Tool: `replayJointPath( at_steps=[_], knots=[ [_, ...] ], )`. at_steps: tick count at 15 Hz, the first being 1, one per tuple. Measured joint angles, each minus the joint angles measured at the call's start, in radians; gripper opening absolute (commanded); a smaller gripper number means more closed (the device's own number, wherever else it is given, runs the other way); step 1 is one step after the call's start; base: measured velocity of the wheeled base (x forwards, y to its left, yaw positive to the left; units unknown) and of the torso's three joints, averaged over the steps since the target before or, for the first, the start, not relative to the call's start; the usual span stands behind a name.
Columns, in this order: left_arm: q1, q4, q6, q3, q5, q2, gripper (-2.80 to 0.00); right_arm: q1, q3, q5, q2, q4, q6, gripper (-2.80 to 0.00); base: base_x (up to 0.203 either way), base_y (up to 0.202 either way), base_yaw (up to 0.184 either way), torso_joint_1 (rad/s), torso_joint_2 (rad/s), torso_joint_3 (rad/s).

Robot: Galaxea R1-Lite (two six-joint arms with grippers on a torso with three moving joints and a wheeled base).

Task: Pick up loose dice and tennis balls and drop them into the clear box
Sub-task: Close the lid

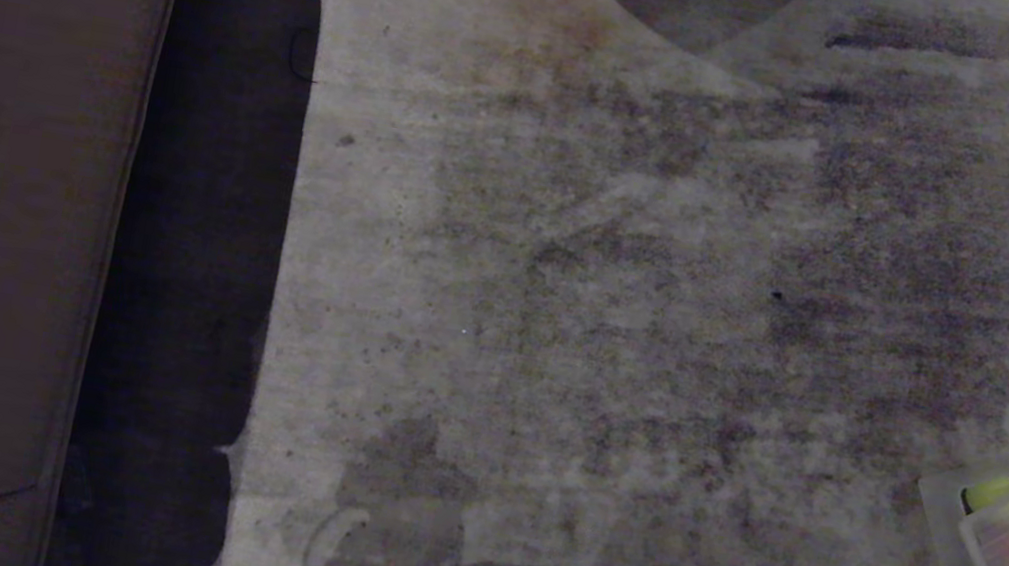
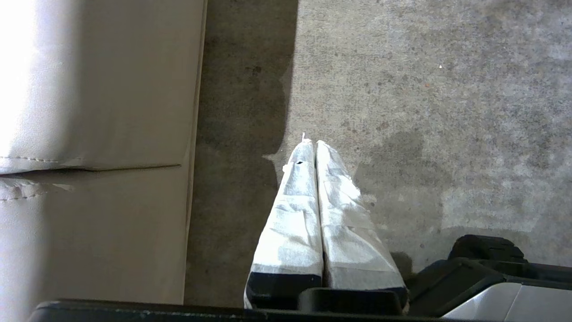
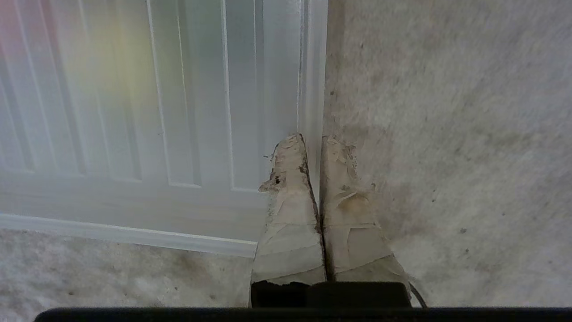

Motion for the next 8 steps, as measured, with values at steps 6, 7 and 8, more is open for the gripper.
replayJointPath(
  at_steps=[6,7,8],
  knots=[
    [0.000,0.000,0.000,0.000,0.000,0.000,-2.80,-0.002,0.016,0.020,-0.009,-0.008,0.007,-2.80,0.000,0.000,0.000,0.000,0.00,0.000],
    [0.000,0.000,0.000,0.000,0.000,0.000,-2.80,-0.002,0.024,0.038,-0.027,-0.008,0.015,-2.80,0.000,0.000,0.000,0.000,0.00,0.000],
    [0.000,0.000,0.000,0.000,0.000,0.000,-2.80,-0.003,0.030,0.052,-0.046,-0.009,0.038,-2.80,0.000,0.000,0.000,0.000,0.00,0.000]
  ],
)
